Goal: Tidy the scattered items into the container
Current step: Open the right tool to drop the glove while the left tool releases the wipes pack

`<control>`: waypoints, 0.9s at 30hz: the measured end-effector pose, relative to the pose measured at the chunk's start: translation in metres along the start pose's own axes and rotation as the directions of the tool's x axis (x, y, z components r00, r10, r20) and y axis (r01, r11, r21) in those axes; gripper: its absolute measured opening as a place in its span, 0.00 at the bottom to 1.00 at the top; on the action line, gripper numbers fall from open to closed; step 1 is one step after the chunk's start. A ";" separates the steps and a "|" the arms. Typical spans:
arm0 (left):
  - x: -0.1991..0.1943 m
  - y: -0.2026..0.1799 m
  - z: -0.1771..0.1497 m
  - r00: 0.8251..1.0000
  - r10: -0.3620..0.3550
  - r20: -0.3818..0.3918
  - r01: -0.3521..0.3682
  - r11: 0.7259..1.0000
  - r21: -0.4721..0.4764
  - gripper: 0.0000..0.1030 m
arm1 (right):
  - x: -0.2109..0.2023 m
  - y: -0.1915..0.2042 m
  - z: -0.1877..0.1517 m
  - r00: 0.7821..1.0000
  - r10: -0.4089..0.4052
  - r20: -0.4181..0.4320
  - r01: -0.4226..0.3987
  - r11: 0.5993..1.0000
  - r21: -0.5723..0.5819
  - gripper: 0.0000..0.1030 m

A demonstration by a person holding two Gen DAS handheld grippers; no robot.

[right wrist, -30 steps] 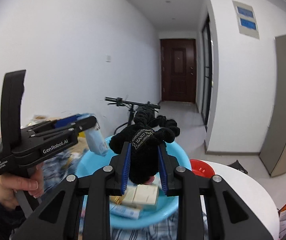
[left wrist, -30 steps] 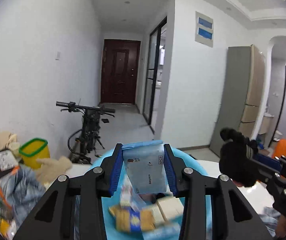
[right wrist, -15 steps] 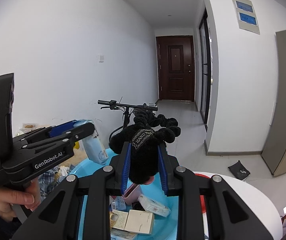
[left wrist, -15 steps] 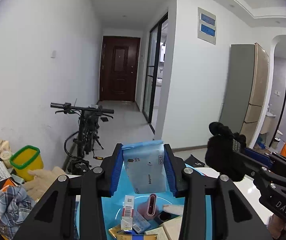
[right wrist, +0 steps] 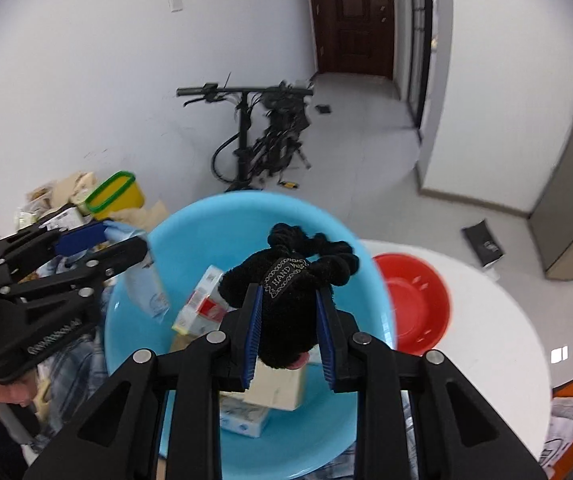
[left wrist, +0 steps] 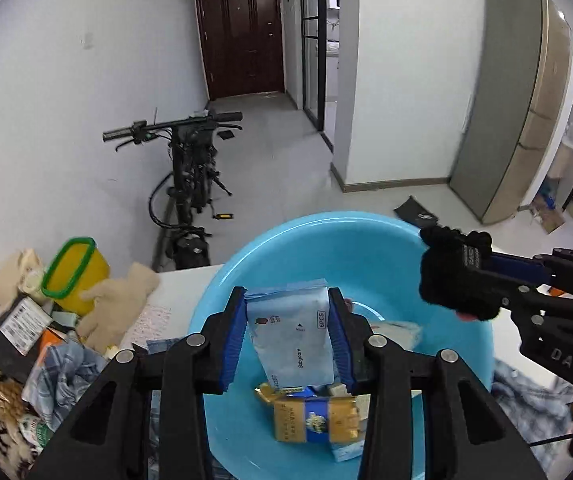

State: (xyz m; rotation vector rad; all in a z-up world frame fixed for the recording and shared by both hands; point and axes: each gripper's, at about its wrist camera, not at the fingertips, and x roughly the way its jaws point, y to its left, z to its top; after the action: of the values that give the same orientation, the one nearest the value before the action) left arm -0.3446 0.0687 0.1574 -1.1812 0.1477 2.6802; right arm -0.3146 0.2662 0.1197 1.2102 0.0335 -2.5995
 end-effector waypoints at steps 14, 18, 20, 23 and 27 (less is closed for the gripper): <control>0.037 0.005 -0.014 0.998 0.039 -0.052 -0.040 0.999 -0.019 0.42 | 0.035 -0.011 0.007 0.999 -0.007 -0.040 0.008 0.999 0.035 0.23; 0.045 0.003 -0.014 0.995 0.094 -0.032 -0.094 0.995 0.013 0.83 | 0.049 -0.021 0.004 0.998 0.015 -0.063 -0.010 0.997 0.073 0.24; 0.043 0.004 -0.014 0.996 0.084 -0.011 -0.084 0.996 0.002 0.83 | 0.051 -0.021 0.002 0.998 0.013 -0.062 -0.008 0.997 0.073 0.24; 0.042 0.007 -0.012 0.998 0.062 -0.017 -0.062 0.998 -0.018 0.83 | 0.051 -0.021 0.002 0.998 0.021 -0.067 -0.016 0.997 0.074 0.24; 0.038 0.003 -0.013 0.998 0.060 -0.017 -0.060 0.998 -0.002 0.83 | 0.048 -0.015 0.001 0.999 0.017 -0.045 -0.015 0.999 0.045 0.30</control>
State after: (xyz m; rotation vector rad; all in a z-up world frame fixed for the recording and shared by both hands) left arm -0.3614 0.0691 0.1205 -1.2199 0.1852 2.7225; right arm -0.3487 0.2691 0.0832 1.2799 -0.0255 -2.5721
